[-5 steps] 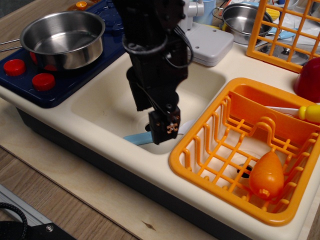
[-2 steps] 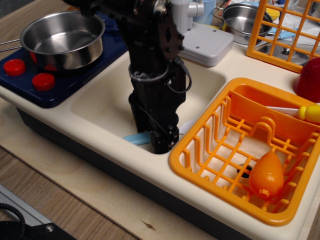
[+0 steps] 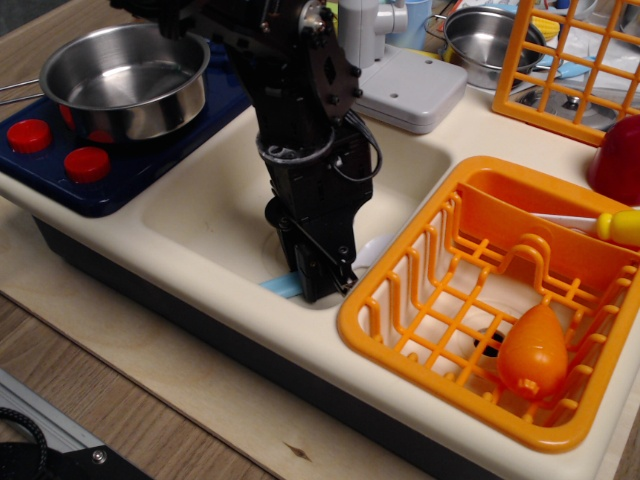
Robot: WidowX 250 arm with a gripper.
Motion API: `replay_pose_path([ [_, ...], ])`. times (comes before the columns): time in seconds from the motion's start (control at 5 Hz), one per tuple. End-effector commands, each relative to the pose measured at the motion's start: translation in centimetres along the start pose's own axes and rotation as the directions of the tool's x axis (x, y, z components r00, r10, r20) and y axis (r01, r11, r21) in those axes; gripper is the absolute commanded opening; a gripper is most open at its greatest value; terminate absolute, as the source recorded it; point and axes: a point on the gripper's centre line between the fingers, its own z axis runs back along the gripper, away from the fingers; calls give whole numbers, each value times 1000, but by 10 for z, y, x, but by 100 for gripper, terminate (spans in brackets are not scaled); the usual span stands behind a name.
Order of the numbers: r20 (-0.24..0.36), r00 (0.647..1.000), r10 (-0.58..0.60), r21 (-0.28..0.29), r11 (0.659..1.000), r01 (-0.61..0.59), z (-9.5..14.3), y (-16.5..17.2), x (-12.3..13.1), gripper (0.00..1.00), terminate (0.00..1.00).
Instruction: Put spoon into pan
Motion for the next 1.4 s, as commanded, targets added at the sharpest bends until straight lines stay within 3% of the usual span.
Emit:
replay_pose_path([
  [0.0, -56, 998, 20, 34, 999, -18, 27, 2, -6, 0, 0],
  [0.2, -138, 989, 47, 106, 994, -32, 74, -3, -11, 0, 0],
  [0.4, -204, 978, 46, 177, 984, -9, 106, -5, -12, 0, 0],
  [0.8, -279, 959, -52, 249, 961, 125, 150, 20, -23, 0, 0],
  [1.0, -292, 944, -152, 266, 936, 232, 158, 47, -30, 0, 0],
  [1.2, -285, 937, -204, 220, 937, 271, 167, 81, -33, 0, 0],
])
